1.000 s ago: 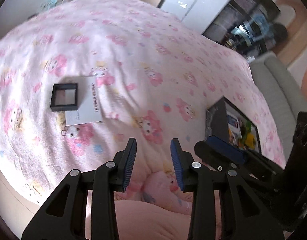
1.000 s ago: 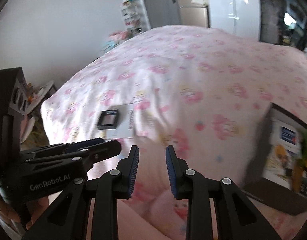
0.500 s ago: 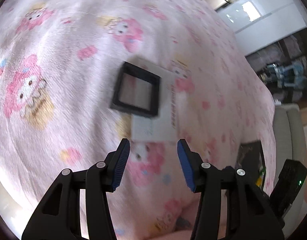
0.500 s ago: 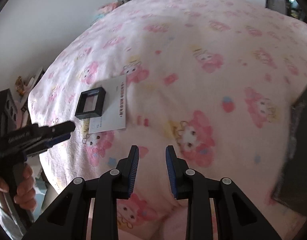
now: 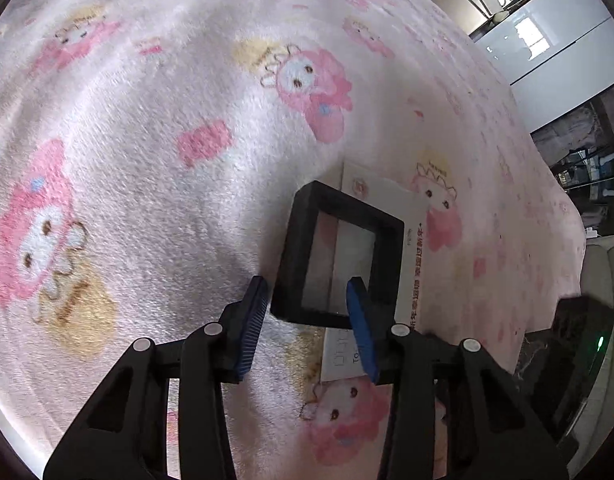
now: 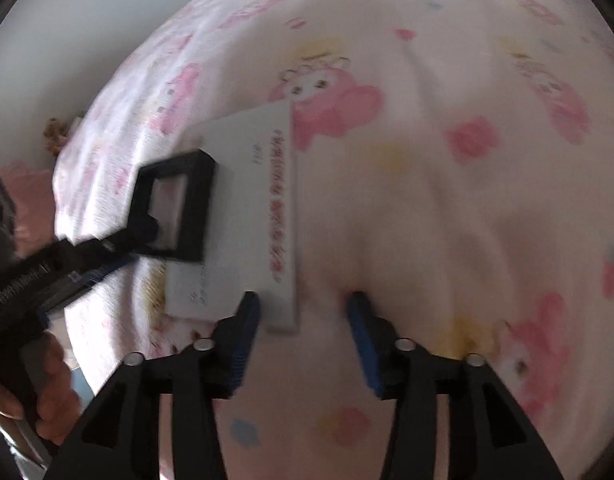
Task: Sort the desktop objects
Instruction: 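Close the left gripper on the black square frame and lift it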
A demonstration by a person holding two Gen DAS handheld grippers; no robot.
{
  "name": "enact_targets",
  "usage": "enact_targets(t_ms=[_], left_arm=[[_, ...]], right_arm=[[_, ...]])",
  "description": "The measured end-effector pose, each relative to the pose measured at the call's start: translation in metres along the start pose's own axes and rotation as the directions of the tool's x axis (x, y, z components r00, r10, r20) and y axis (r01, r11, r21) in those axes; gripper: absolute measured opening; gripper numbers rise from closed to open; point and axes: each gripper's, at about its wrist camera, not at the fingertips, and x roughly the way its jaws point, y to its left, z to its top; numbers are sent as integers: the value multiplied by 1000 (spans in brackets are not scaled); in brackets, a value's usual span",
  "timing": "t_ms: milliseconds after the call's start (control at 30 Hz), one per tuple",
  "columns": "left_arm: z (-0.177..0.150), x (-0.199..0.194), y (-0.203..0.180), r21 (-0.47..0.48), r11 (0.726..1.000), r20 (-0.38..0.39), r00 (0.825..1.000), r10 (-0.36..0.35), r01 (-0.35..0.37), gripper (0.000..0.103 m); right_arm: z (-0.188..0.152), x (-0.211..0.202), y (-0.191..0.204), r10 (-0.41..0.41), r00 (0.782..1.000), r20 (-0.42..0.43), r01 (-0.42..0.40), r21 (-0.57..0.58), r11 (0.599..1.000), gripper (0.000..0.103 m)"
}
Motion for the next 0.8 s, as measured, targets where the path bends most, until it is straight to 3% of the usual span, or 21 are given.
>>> enact_targets(t_ms=[67,100,133,167,233,400,567,633,733,800], left_arm=[[-1,1,0,1,1000,-1,1000,-9,9,41],[-2,0,0,0,1000,-3,1000,-16,16,41],[-4,-1,0,-2,1000,-7,1000,-26,26,41],[-7,-2,0,-3,999,-12,999,-36,36,41],[-13,-3,0,-6,999,-23,998,-52,52,41],[-25,-10,-1,1,997,-43,996,-78,79,41],[-33,-9,-10,52,994,-88,992,-94,98,41],[-38,-5,-16,66,990,-119,986,-116,124,41],[-44,-2,-21,76,984,-154,977,-147,160,41],[-43,-9,-15,49,985,-125,980,-158,165,42]], right_arm=[[6,3,-1,51,999,10,-51,10,999,44],[8,3,0,80,997,15,-80,9,997,39],[8,3,2,114,993,19,-114,1,993,23],[8,2,5,130,991,21,-130,-10,992,23],[4,-2,11,128,991,36,-127,-25,992,15],[-6,-29,14,139,986,90,-136,-38,990,7],[-24,-58,8,47,991,126,-38,-73,997,6],[-30,-53,-3,-28,995,98,31,-36,999,13],[-35,-55,-20,-106,991,79,103,48,994,14],[-38,-62,-23,-123,986,109,115,76,990,14]])
